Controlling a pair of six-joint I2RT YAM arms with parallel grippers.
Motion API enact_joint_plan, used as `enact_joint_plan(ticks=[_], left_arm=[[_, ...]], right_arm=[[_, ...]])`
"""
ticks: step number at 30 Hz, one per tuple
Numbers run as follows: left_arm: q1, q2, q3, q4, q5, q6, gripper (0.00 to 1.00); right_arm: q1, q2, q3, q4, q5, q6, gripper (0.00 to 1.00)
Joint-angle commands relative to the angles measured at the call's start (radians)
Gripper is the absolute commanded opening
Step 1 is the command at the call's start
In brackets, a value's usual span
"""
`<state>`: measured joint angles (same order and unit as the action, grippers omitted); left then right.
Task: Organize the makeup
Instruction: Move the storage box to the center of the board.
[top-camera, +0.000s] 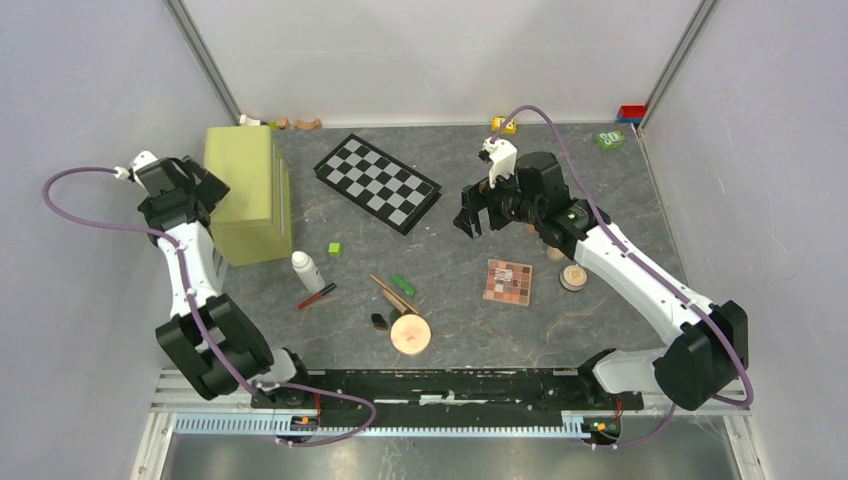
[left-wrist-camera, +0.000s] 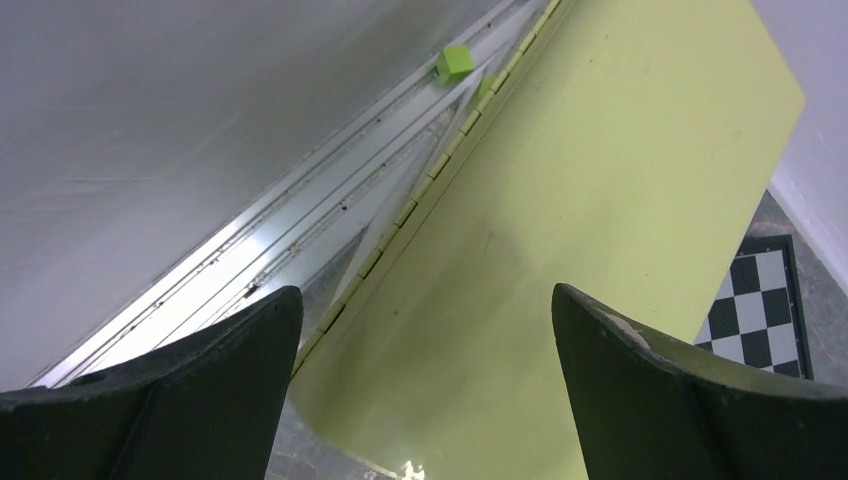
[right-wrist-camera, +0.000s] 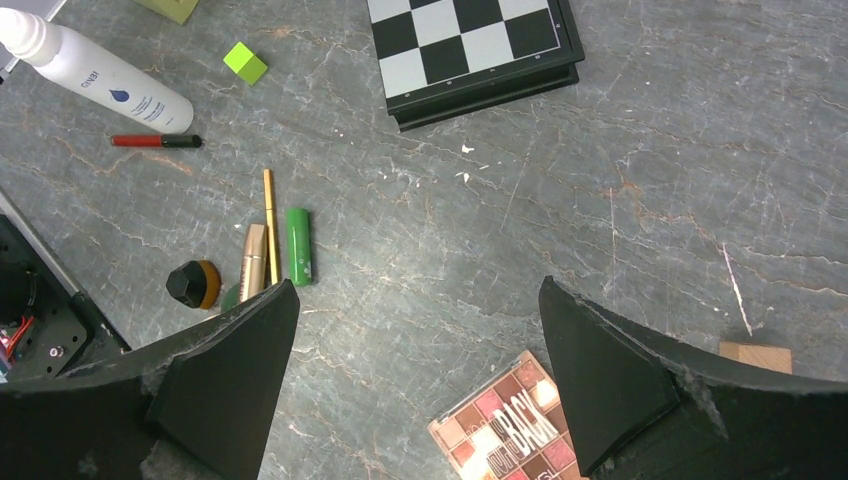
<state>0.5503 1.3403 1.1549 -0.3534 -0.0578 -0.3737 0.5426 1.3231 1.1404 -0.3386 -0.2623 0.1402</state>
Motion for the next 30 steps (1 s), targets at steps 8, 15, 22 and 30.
enact_joint_plan(ticks=[8,15,22,30], left_arm=[[-0.091,0.045,-0.016,0.066,0.179,0.014,1.0],[-0.234,0.028,-0.047,0.074,0.215,-0.059,1.0],[-0.433,0.025,-0.115,0.153,0.209,-0.122,1.0],[-0.678,0.205,0.001,0.201,0.17,-0.098,1.0]], right_arm=[[0.004,-0.006,0.018,0.021,-0.014,-0.011,0.97],[0.004,-0.019,-0.005,0.023,-0.005,-0.006,0.97],[0.003,-0.012,-0.006,0.03,-0.009,0.007,0.97],[0.003,-0.011,-0.011,0.036,-0.008,0.022,0.97]])
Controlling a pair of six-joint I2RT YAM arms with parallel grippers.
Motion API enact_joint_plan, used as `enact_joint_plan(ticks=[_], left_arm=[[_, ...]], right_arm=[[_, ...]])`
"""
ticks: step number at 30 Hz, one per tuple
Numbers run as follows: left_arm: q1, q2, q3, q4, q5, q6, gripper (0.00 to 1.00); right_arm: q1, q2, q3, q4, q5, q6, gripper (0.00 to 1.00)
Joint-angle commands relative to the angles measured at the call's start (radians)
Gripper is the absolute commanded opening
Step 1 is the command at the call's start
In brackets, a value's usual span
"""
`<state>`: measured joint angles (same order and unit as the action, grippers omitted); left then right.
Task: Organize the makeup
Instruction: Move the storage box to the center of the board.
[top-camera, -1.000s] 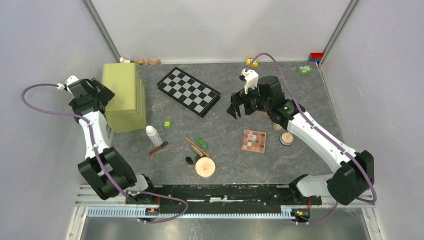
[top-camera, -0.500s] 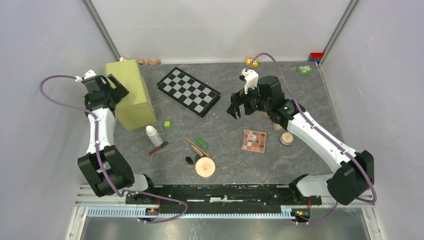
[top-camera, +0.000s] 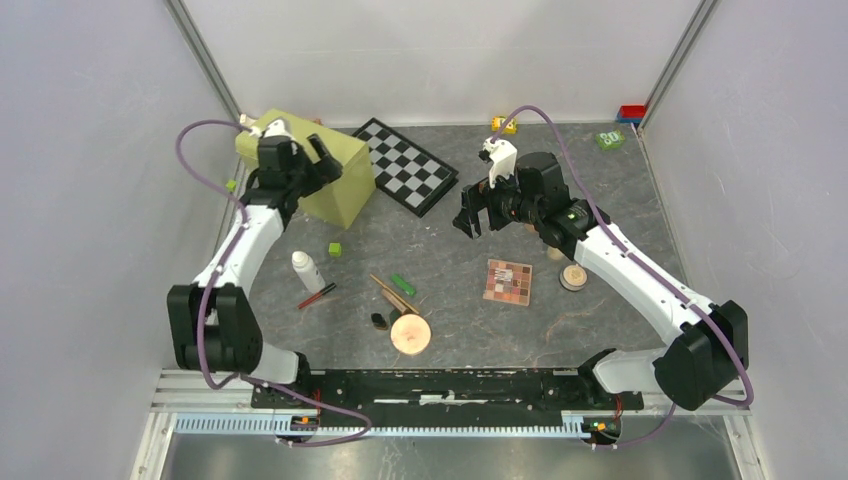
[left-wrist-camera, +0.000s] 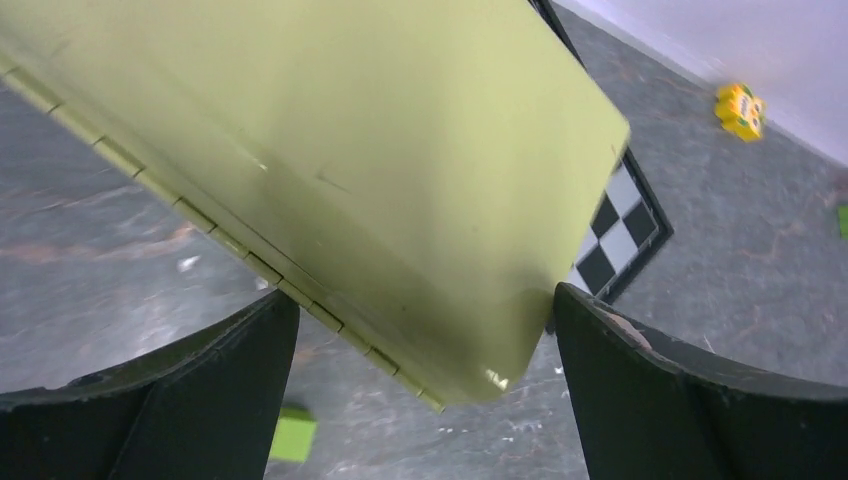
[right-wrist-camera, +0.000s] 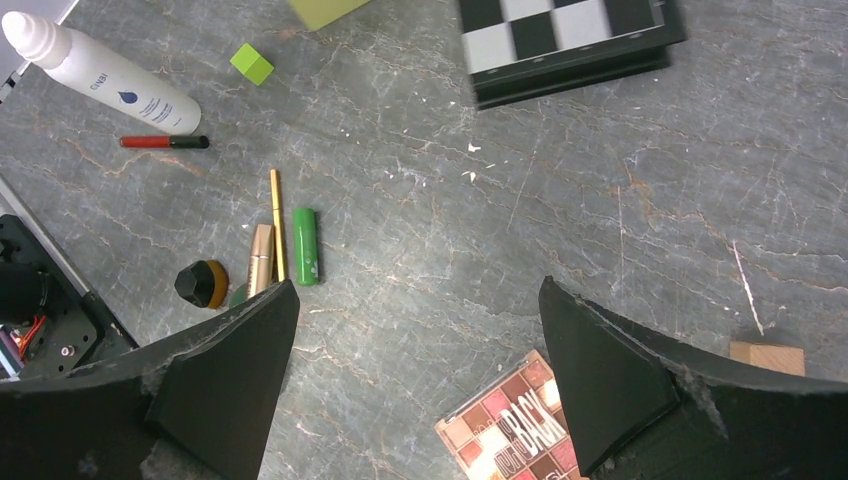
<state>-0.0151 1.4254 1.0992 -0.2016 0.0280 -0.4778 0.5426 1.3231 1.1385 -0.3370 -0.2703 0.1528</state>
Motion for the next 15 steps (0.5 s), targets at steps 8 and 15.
enact_joint_plan(ticks=[8,15], left_arm=[[-0.202,0.108,0.132,-0.023,0.029,0.054,1.0],[-0.115,-0.096,0.153,-0.114,-0.056,0.142,1.0]], right_arm=[[0.003,-0.018,-0.009,0.009,0.05,0.003,0.97],[0.004,-0.019,-0.015,-0.001,0.083,-0.004,0.97]])
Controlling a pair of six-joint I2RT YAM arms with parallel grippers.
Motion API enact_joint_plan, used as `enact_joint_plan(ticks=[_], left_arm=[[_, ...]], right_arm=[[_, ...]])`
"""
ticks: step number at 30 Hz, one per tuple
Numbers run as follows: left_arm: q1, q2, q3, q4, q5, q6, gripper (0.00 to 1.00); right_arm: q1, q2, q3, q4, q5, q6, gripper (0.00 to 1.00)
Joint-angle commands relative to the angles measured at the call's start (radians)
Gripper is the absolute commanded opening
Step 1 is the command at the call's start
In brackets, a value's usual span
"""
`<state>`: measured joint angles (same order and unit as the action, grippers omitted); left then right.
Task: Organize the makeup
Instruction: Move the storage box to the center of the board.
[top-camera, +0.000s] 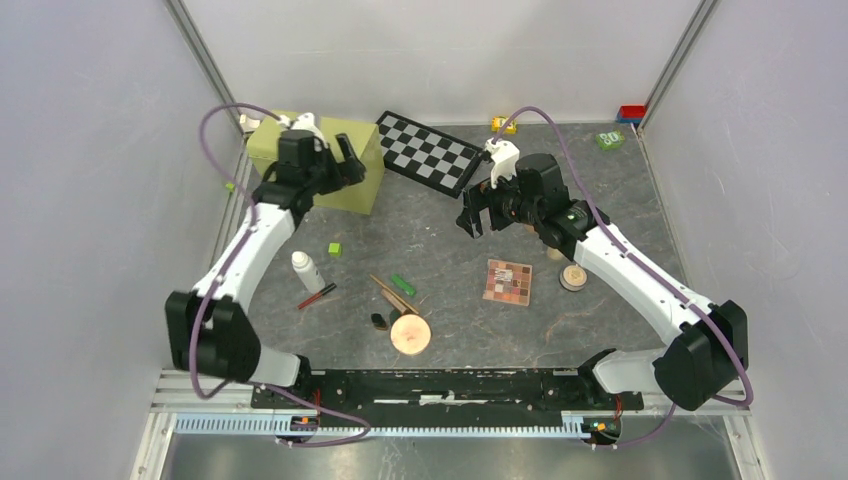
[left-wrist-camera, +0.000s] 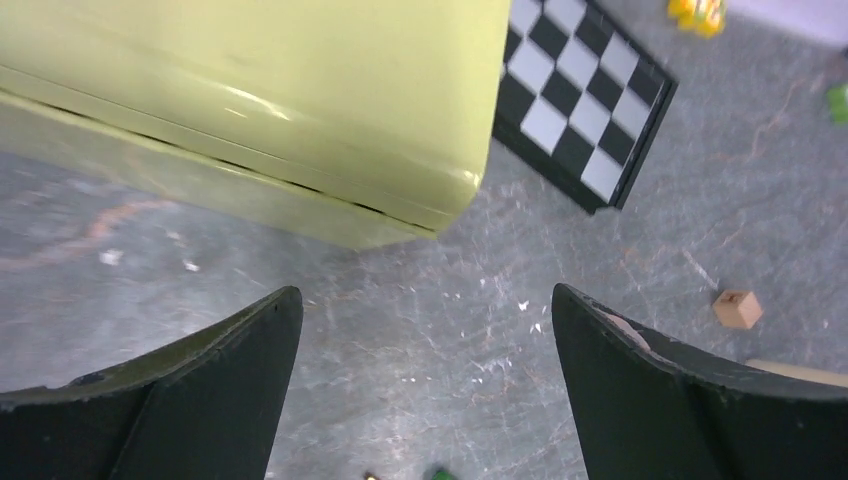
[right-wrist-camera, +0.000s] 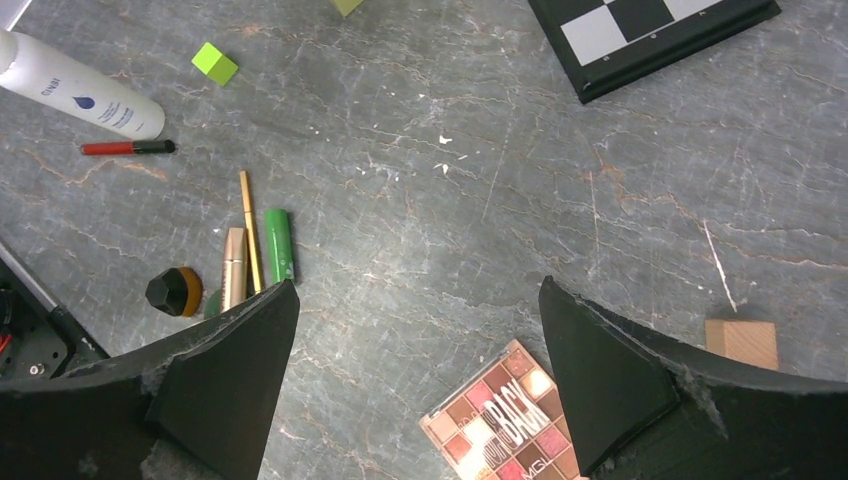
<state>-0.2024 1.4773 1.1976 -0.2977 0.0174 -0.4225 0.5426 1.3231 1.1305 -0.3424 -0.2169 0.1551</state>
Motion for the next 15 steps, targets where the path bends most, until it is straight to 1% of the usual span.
enact_joint_plan(ticks=[1,4,5,9,11,15], left_arm=[[0.105,-0.161,0.064,-0.021,-0.031,0.087,1.0],[0.25,-0.168,0.096,-0.03,-0.022,0.083,1.0],[0.302,-0.166,0.099,-0.024,0.015,0.075,1.0],[0.46,-0.149,0.048,0.073,0.102,0.03,1.0],[0.502,-0.138,0.011,0.133,0.111,0.018,1.0],[0.552,-0.118,-0.073,0.288,0.119,0.011,1.0]], right_arm=[[0.003,-0.018,-0.007,0.005,0.031,-0.005,0.97],[0.003,-0.023,-0.01,0.005,0.03,-0.004,0.97],[0.003,-0.025,-0.011,0.004,0.029,-0.004,0.97],[0.004,-0.034,-0.017,0.006,0.03,-0.004,0.98],[0.003,-0.035,-0.017,0.005,0.031,-0.004,0.97],[0.003,-0.039,-0.02,0.012,0.031,0.001,0.97]])
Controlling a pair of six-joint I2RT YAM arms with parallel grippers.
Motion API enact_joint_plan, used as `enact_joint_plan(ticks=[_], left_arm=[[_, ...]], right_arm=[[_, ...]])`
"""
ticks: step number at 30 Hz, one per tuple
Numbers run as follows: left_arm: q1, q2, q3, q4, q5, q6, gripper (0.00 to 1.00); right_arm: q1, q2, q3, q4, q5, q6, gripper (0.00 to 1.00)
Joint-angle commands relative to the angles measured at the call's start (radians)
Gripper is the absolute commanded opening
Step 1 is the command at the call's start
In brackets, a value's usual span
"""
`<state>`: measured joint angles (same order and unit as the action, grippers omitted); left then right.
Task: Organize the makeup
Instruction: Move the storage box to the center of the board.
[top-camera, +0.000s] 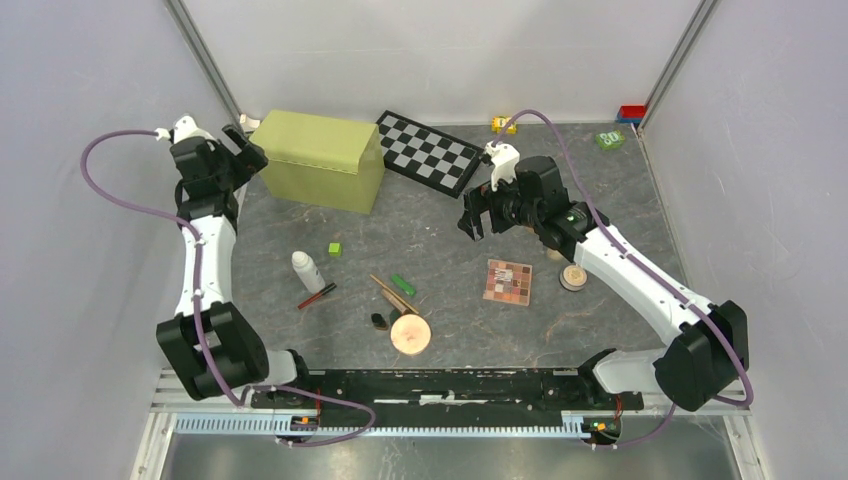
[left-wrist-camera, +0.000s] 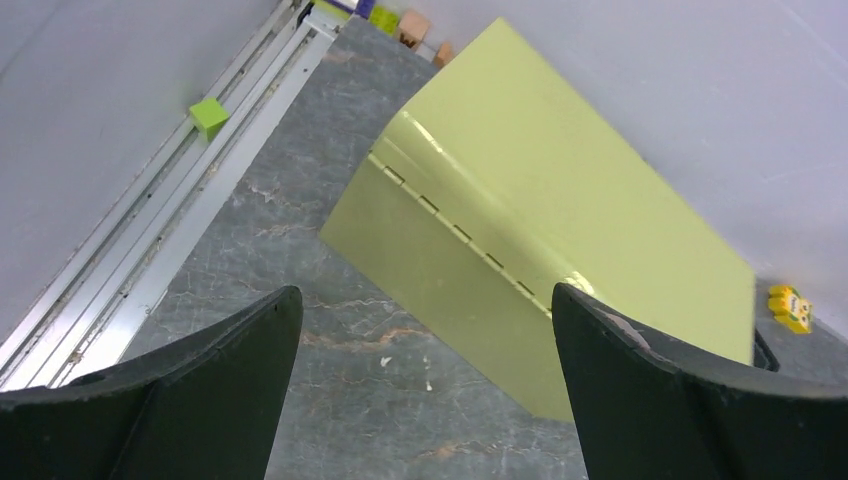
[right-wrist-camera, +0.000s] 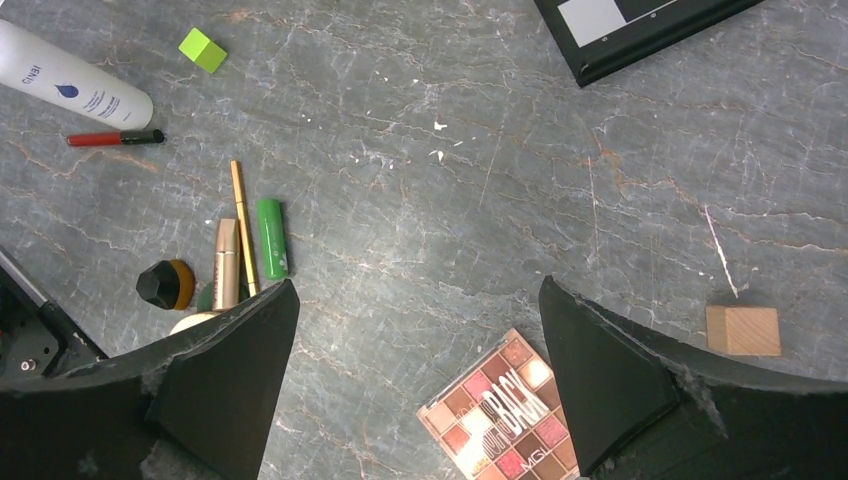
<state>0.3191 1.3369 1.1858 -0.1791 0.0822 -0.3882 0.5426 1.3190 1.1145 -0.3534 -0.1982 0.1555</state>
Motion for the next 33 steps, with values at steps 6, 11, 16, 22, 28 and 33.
enact_joint_plan(ticks=[6,11,16,22,28,33], left_arm=[[0.091,0.079,-0.12,0.403,0.099,-0.062,1.0],[0.097,0.1,-0.176,0.596,0.128,-0.082,1.0],[0.093,0.12,-0.184,0.643,0.171,-0.11,1.0],[0.093,0.046,-0.348,0.783,0.125,-0.188,1.0],[0.102,0.034,-0.383,0.837,0.116,-0.229,1.0],[0.168,0.055,-0.41,0.912,0.16,-0.32,1.0]], right_arm=[[0.003,-0.051,-0.014,0.027,0.001,0.005,0.97],[0.003,-0.059,-0.012,0.014,0.001,-0.003,0.97],[0.003,-0.063,-0.021,0.018,0.003,-0.003,0.97],[0.004,-0.072,-0.045,0.039,-0.012,0.008,0.97],[0.003,-0.059,-0.048,0.039,-0.026,0.009,0.97],[0.004,-0.048,-0.04,0.038,-0.025,0.007,0.97]])
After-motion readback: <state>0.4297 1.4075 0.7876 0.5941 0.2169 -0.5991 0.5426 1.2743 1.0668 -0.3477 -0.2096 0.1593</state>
